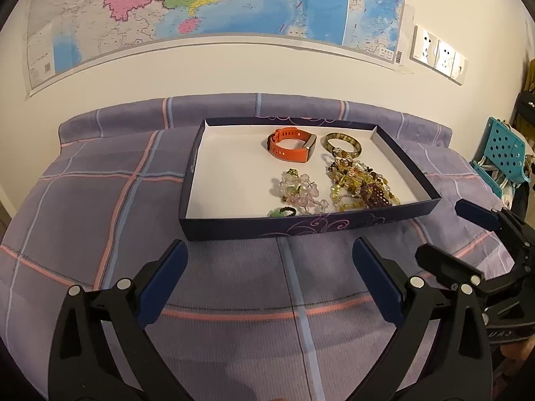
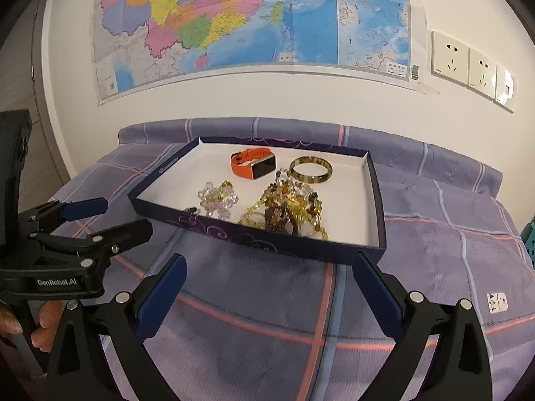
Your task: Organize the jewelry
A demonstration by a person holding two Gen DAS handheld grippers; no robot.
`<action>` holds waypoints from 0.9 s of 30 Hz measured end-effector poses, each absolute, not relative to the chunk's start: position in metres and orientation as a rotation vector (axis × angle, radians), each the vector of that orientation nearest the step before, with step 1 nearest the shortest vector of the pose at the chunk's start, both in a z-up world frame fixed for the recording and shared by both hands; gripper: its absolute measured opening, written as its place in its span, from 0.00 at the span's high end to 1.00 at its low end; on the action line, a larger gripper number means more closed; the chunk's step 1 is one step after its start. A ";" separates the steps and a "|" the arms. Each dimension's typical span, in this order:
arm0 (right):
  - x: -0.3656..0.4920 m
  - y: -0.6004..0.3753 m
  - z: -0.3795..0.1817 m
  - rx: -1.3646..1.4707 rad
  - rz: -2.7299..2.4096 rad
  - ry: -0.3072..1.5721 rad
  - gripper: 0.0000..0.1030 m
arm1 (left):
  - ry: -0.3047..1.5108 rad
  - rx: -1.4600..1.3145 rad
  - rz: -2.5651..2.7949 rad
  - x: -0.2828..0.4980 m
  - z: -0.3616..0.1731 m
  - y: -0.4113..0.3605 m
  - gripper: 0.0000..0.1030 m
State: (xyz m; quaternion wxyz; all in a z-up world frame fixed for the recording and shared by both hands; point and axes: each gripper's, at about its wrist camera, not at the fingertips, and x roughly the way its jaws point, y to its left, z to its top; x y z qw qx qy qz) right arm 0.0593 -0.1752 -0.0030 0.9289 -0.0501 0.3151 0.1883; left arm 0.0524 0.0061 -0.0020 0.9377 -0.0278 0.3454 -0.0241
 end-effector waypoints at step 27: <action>0.046 -0.181 -0.005 -0.063 0.389 0.659 0.07 | 0.711 -0.047 -0.008 0.032 0.002 0.004 0.06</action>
